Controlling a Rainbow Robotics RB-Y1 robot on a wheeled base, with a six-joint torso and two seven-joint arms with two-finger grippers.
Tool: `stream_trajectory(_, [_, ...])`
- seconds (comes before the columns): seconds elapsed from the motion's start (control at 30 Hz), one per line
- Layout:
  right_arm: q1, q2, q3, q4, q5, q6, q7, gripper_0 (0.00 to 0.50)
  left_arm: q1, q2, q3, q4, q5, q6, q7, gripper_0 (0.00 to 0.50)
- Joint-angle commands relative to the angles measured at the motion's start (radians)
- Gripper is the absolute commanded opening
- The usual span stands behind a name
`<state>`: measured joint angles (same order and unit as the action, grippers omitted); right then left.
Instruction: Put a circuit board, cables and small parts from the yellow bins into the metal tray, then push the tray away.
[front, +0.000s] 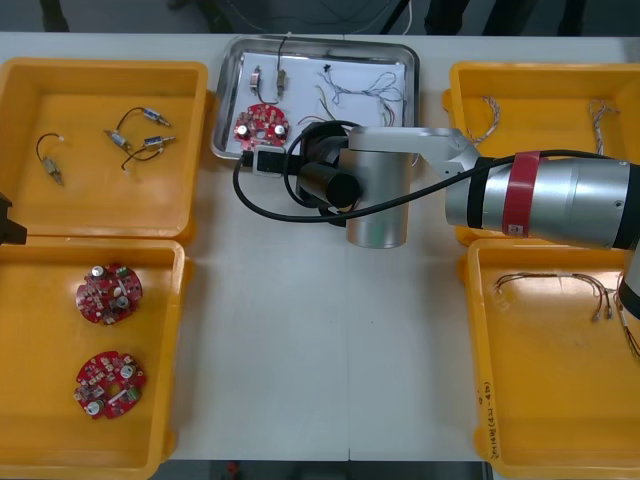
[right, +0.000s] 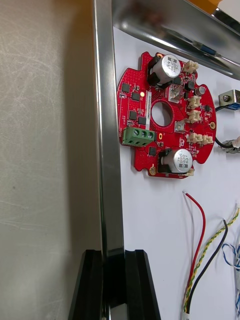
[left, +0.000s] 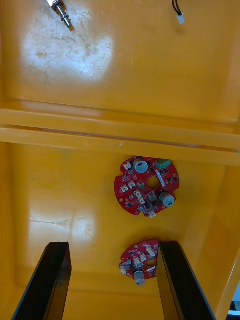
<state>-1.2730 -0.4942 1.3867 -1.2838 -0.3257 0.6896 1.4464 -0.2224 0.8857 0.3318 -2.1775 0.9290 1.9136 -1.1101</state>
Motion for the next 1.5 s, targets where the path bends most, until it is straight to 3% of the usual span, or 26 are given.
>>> stream_trajectory(0.03, [-0.057,-0.024,0.0,-0.005,0.008,-0.01,-0.02,0.197,0.018,0.047,0.032,-0.028,0.004,0.006,-0.085,0.5])
stream_trajectory(0.07, [-0.057,-0.023,0.0,-0.005,0.01,-0.01,-0.021,0.25,0.018,0.047,0.032,-0.028,0.004,0.006,-0.085,0.5])
stream_trajectory(0.13, [-0.06,-0.023,0.0,-0.006,0.008,-0.01,-0.02,0.474,0.018,0.047,0.032,-0.028,0.004,0.006,-0.085,0.5])
stream_trajectory(0.17, [-0.06,-0.023,0.0,-0.006,0.008,-0.01,-0.02,0.5,0.018,0.047,0.032,-0.028,0.004,0.006,-0.085,0.5])
stream_trajectory(0.4, [-0.074,-0.023,-0.003,-0.032,-0.003,0.007,-0.009,0.5,0.018,0.047,0.032,-0.028,0.004,0.006,-0.085,0.5])
stream_trajectory(0.6, [-0.095,-0.023,-0.054,-0.075,-0.122,0.079,0.017,0.5,0.018,0.047,0.032,-0.028,0.004,0.006,-0.085,0.5])
stream_trajectory(0.97, [-0.034,-0.021,-0.276,-0.358,-0.269,0.516,0.026,0.5,0.018,0.047,0.032,-0.028,0.004,0.006,-0.085,0.5])
stream_trajectory(1.2, [0.084,-0.024,-0.456,-0.551,-0.271,0.794,0.006,0.5,0.018,0.047,0.032,-0.028,0.004,0.006,-0.085,0.5])
stream_trajectory(1.5, [0.343,-0.026,-0.779,-0.825,-0.271,1.182,-0.027,0.5,0.018,0.047,0.032,-0.028,0.004,0.006,-0.085,0.5])
